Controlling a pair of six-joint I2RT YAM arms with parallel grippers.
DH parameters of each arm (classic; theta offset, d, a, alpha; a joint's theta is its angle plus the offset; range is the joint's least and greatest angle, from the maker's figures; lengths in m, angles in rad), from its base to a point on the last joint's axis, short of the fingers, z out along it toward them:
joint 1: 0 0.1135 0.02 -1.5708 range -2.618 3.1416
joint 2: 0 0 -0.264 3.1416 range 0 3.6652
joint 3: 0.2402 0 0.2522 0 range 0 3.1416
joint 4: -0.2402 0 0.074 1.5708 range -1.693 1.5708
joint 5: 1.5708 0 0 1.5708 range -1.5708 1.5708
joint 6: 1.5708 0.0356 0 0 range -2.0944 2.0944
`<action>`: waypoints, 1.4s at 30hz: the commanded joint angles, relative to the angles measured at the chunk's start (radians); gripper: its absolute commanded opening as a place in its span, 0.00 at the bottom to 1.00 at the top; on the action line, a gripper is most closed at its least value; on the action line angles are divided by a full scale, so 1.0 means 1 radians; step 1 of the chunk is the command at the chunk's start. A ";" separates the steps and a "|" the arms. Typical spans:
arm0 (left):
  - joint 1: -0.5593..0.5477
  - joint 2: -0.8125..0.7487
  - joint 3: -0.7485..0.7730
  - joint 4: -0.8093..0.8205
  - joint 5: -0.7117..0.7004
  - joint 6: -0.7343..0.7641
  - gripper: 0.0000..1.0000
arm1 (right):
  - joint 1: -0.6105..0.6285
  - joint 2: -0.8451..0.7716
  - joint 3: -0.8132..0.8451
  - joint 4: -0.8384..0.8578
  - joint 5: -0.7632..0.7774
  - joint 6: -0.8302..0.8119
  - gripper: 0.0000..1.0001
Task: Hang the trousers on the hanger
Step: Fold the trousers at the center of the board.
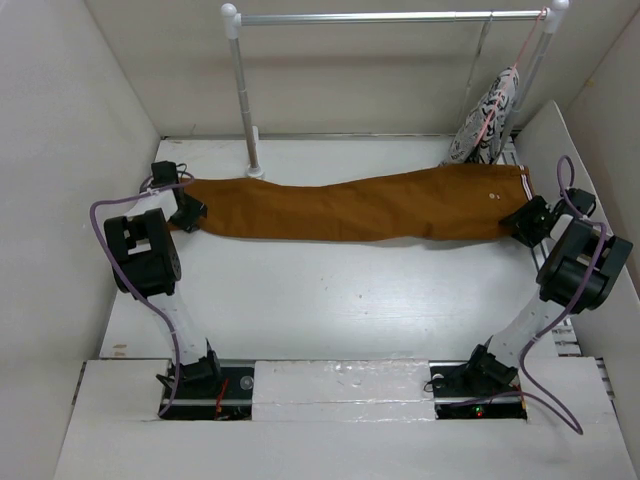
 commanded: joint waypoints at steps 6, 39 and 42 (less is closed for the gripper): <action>-0.007 0.065 0.108 -0.104 -0.214 0.073 0.00 | 0.054 -0.001 0.092 -0.007 0.122 -0.010 0.00; -0.559 -0.361 -0.028 -0.072 -0.279 0.069 0.62 | -0.225 -0.616 -0.448 -0.196 0.168 -0.188 0.90; -0.689 -0.406 -0.129 -0.007 -0.216 0.044 0.59 | -0.238 -0.514 -0.479 -0.109 0.105 -0.153 0.91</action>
